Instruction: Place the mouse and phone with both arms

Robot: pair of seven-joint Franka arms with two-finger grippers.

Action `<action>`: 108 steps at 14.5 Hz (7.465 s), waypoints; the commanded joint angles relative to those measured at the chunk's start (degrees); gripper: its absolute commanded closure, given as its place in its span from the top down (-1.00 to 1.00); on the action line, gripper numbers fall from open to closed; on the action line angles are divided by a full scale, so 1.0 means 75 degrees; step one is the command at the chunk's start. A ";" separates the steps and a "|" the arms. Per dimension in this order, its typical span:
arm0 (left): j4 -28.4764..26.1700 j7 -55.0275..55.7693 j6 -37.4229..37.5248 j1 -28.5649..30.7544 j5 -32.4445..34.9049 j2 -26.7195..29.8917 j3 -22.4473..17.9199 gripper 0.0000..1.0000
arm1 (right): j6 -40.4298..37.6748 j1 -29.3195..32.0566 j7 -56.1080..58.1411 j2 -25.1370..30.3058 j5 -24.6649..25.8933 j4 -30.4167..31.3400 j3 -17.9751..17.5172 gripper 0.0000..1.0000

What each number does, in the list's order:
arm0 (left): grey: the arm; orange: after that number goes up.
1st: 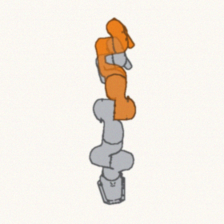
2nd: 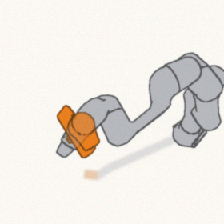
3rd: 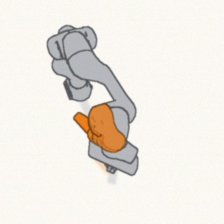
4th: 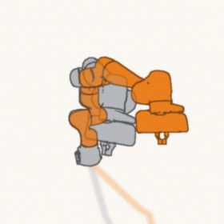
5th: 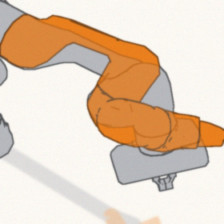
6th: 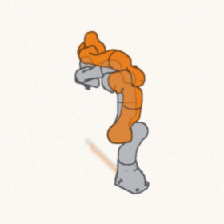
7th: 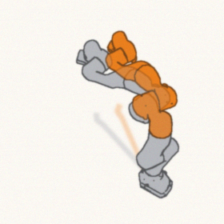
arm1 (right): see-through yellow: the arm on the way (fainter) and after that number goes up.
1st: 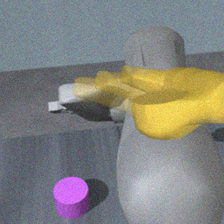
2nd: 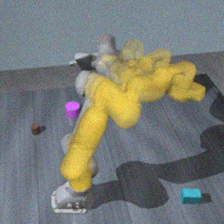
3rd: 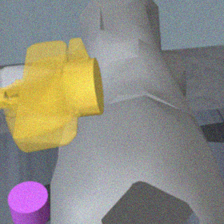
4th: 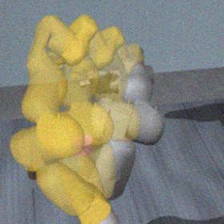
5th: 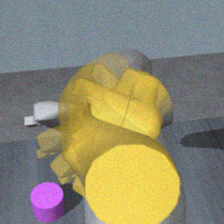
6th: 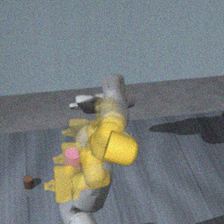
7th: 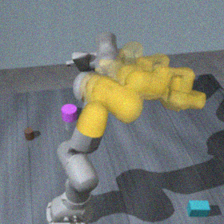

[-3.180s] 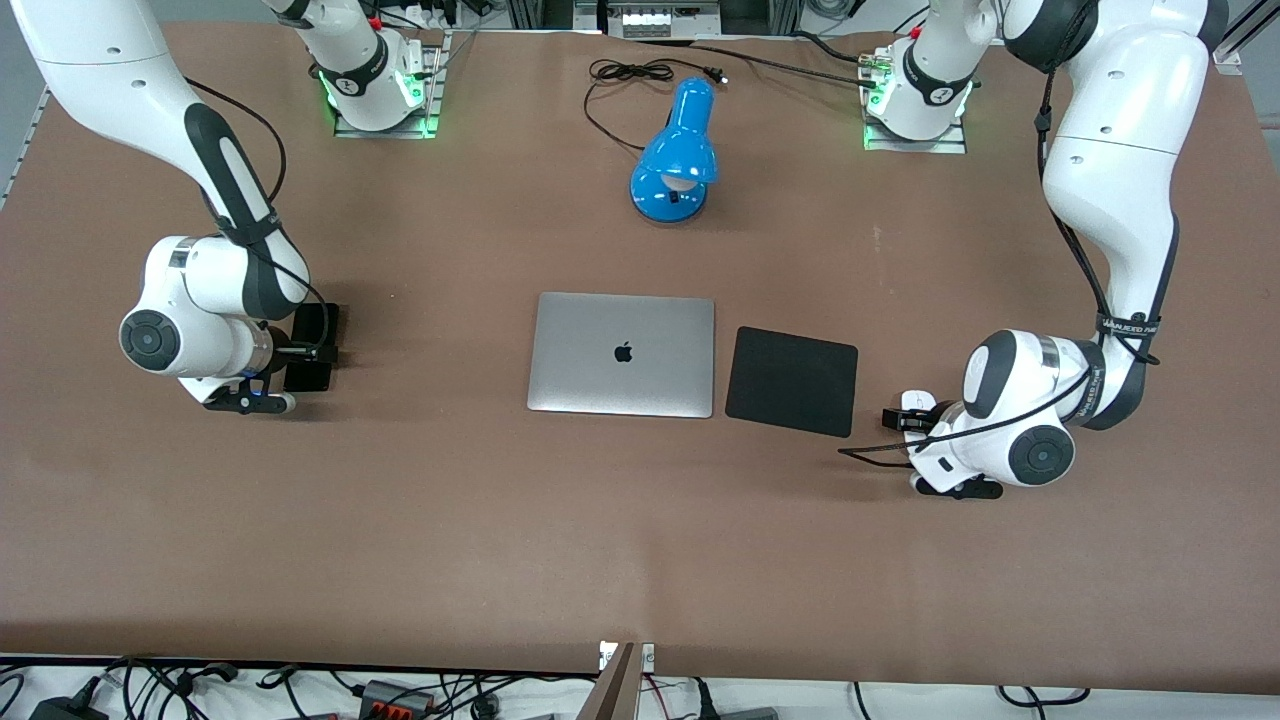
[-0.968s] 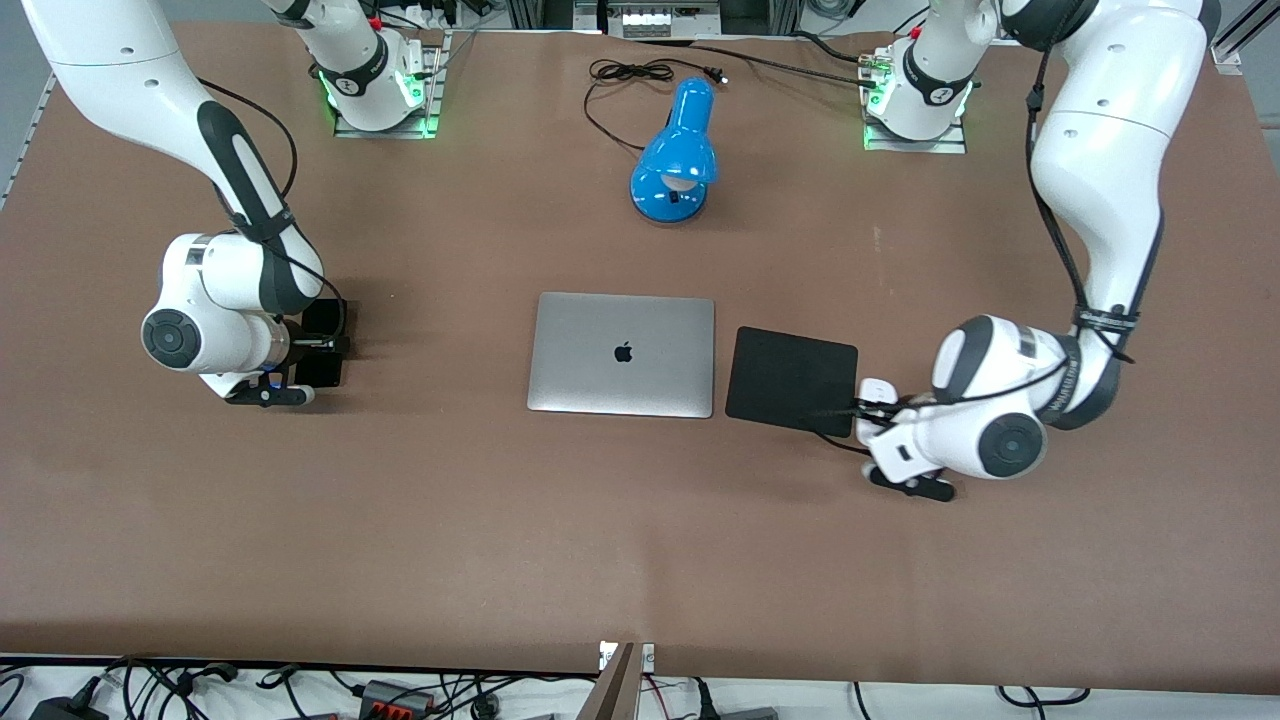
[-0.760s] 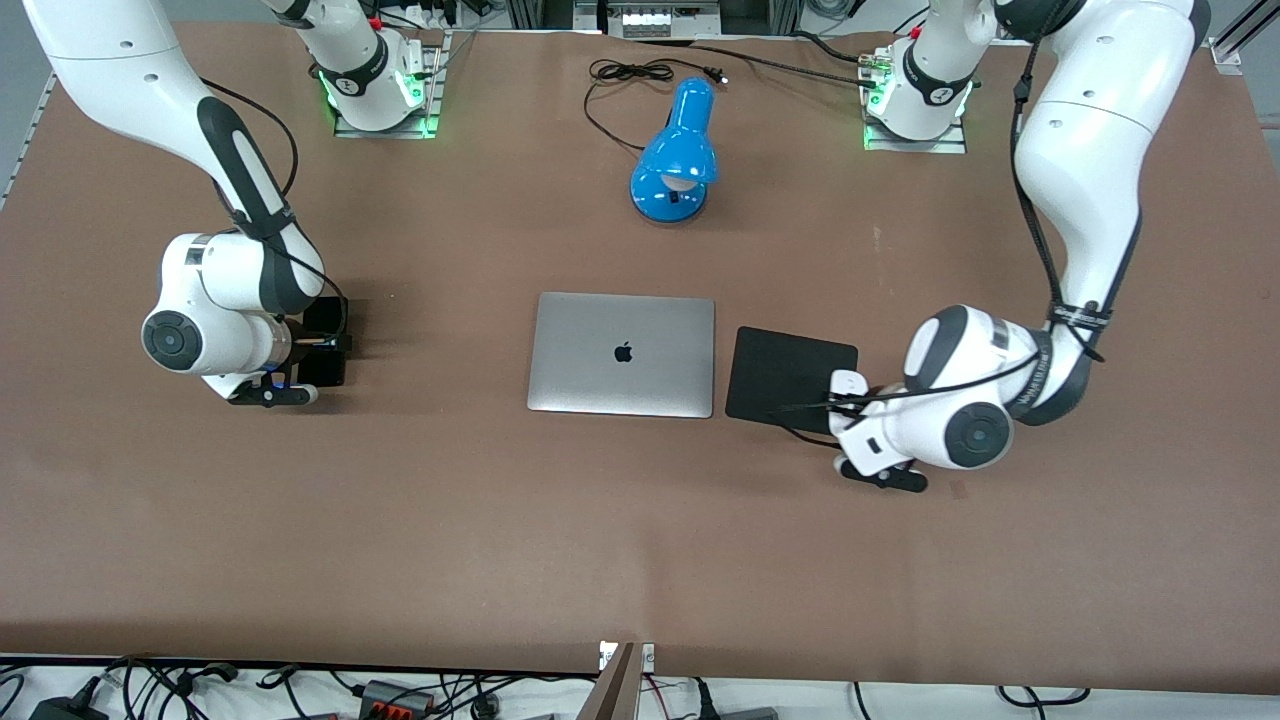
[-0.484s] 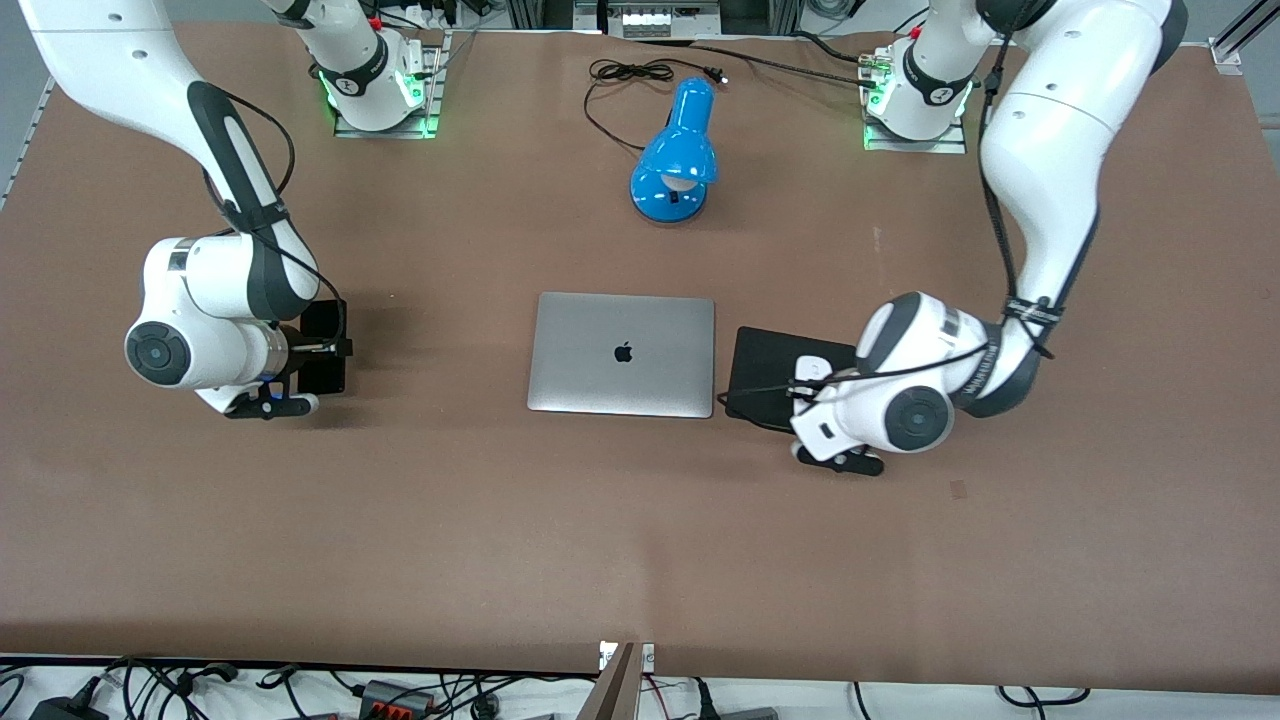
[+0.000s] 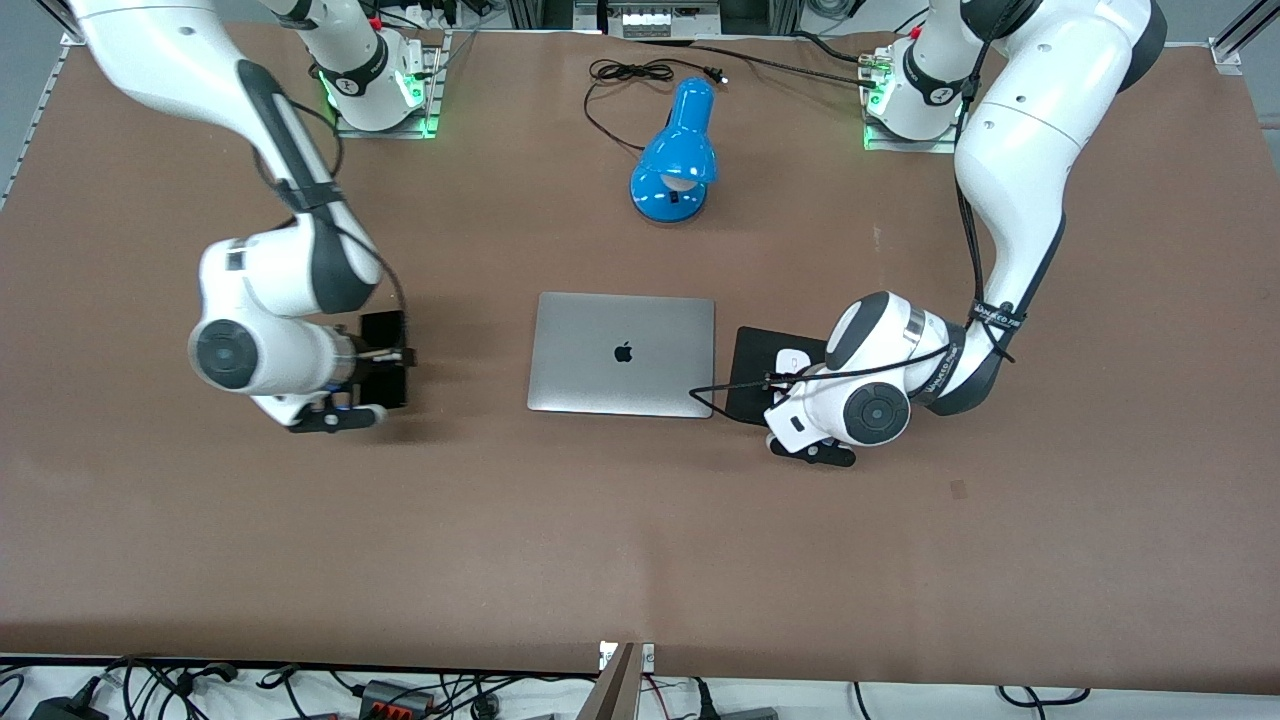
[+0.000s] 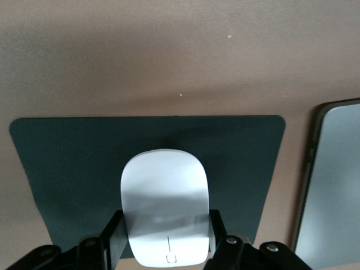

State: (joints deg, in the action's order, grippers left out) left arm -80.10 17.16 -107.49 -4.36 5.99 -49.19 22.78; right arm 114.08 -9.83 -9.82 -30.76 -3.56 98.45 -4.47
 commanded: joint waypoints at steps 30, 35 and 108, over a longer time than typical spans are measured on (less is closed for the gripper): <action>0.0380 0.0419 0.3796 0.2269 0.0045 0.4121 -0.0002 1.00 | 0.0738 -0.1384 -0.2218 -0.1676 -0.0474 -0.0987 0.0081 -0.42; 0.0088 0.0092 0.2894 0.2491 -0.0037 0.4507 0.0068 1.00 | 0.0726 -0.1349 -0.2498 -0.1664 -0.0498 -0.0939 0.0092 1.00; -0.1976 -0.0753 0.2062 0.1226 -0.1022 0.6183 -0.2182 1.00 | -0.2239 0.2225 0.1743 0.3890 0.0241 -0.0553 0.0151 1.00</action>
State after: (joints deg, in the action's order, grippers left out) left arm -93.47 11.40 -91.65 4.58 -0.64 -4.22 6.56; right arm 97.39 5.37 2.19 -2.94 -0.40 93.59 -2.16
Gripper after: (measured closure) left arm 0.000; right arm 0.000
